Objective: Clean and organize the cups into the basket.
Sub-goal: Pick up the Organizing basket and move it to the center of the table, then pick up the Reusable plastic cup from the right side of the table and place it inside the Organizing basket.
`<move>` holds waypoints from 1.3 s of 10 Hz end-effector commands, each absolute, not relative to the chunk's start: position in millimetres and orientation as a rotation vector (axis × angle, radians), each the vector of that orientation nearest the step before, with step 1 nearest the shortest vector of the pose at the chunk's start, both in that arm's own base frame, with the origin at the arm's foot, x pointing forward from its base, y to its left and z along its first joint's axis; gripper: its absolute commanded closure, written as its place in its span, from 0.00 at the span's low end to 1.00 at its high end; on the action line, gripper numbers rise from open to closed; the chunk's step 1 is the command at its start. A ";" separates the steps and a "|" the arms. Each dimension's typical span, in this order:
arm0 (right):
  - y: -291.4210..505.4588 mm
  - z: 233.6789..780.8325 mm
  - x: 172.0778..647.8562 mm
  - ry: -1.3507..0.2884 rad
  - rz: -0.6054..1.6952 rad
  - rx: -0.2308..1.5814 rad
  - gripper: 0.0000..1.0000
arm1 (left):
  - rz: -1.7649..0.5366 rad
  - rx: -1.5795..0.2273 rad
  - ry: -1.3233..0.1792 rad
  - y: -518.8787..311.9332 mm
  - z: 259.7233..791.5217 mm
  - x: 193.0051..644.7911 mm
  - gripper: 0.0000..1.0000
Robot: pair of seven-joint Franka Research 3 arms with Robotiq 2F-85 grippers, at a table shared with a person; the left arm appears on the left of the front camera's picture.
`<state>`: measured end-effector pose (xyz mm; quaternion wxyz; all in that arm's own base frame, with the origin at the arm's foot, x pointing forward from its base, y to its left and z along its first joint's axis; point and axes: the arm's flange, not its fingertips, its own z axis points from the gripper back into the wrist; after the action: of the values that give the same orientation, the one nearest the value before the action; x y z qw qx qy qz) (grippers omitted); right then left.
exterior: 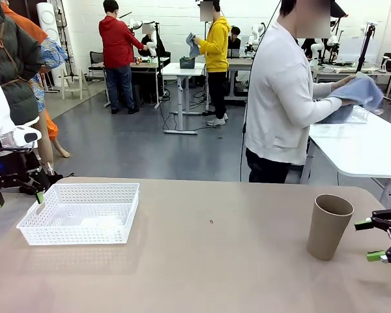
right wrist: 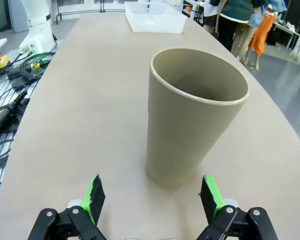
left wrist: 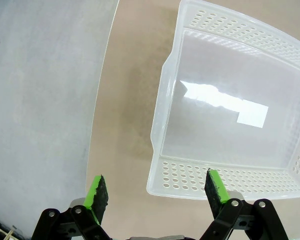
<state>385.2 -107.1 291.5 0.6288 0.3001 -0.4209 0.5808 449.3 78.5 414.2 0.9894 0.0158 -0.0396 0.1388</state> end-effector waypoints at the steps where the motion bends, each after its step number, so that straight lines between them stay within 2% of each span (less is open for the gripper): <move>1: -106.8 291.5 385.4 -0.964 1.331 0.688 0.00 | 0.279 0.032 -0.079 78.5 414.2 449.3 0.00; 7: -105.1 264.6 414.0 -0.974 1.171 0.794 0.00 | 0.323 0.072 -0.069 66.0 381.7 462.2 0.00; 11: -103.5 258.9 418.5 -1.007 1.096 0.831 0.00 | 0.185 0.076 -0.049 79.2 367.9 454.2 0.00; 13: -98.1 257.9 421.7 -1.020 1.086 0.849 0.00 | 0.199 0.072 -0.048 86.4 365.8 452.7 0.00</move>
<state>412.6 -102.7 259.2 0.6543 0.3661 -0.4414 0.4930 455.6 80.4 368.9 0.9938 0.0353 -0.0138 0.1047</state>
